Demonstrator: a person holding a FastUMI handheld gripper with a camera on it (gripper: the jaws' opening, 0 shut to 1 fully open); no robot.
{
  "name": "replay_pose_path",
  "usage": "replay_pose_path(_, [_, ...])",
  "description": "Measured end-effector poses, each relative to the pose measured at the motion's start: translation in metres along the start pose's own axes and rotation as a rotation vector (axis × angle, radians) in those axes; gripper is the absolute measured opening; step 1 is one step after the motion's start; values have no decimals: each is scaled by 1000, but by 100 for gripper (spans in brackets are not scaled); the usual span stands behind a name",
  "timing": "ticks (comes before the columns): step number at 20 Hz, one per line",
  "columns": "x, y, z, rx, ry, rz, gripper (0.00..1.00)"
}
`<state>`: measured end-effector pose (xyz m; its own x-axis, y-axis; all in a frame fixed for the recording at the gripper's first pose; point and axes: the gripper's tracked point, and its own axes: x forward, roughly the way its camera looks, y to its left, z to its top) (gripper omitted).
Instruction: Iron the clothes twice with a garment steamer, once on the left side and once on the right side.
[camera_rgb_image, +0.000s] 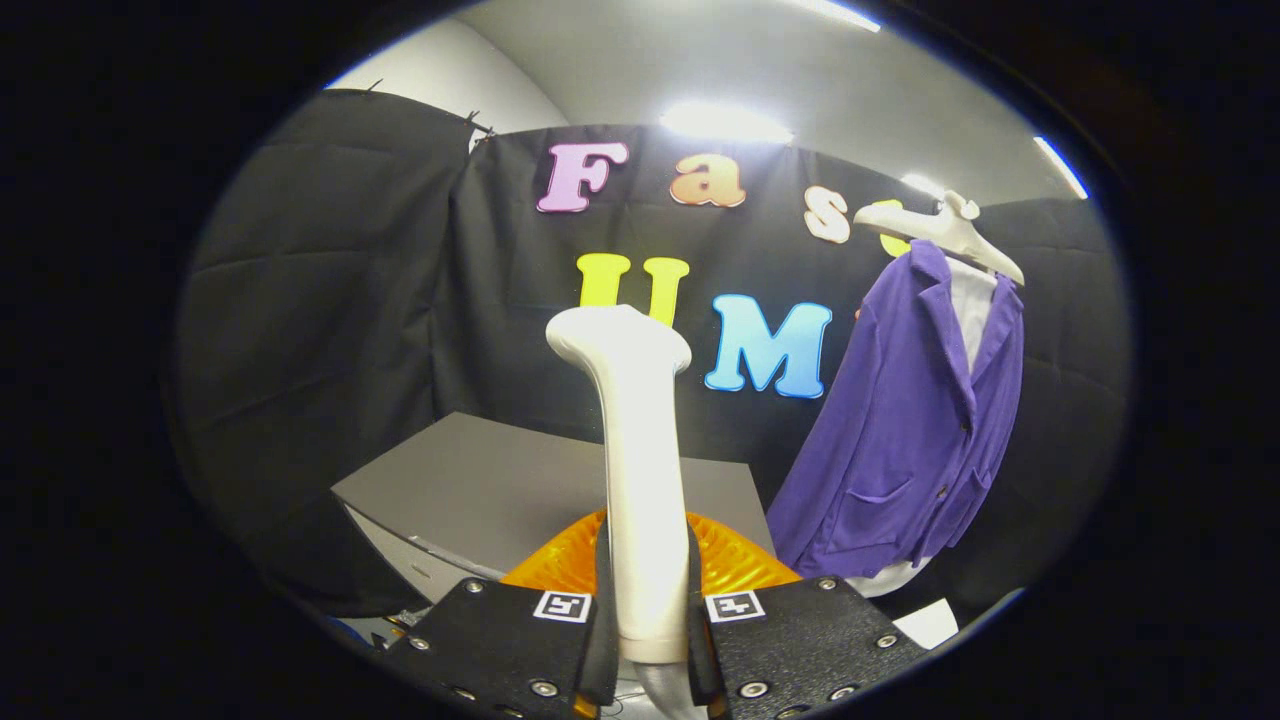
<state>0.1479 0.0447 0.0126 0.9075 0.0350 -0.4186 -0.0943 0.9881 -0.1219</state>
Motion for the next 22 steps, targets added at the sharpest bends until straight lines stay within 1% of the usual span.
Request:
replay_pose_path(4, [-41,-19,-14,-1,-72,2,27])
replay_pose_path(9, [-88,-48,-43,8,-125,-37,27])
replay_pose_path(14, [-111,-73,-64,1,-183,-94,27])
replay_pose_path(17, [-118,-77,-64,13,-214,-105,28])
replay_pose_path(19, [-119,-83,-56,24,-242,-122,28])
replay_pose_path(22, [-117,-95,-37,80,-285,-146,27])
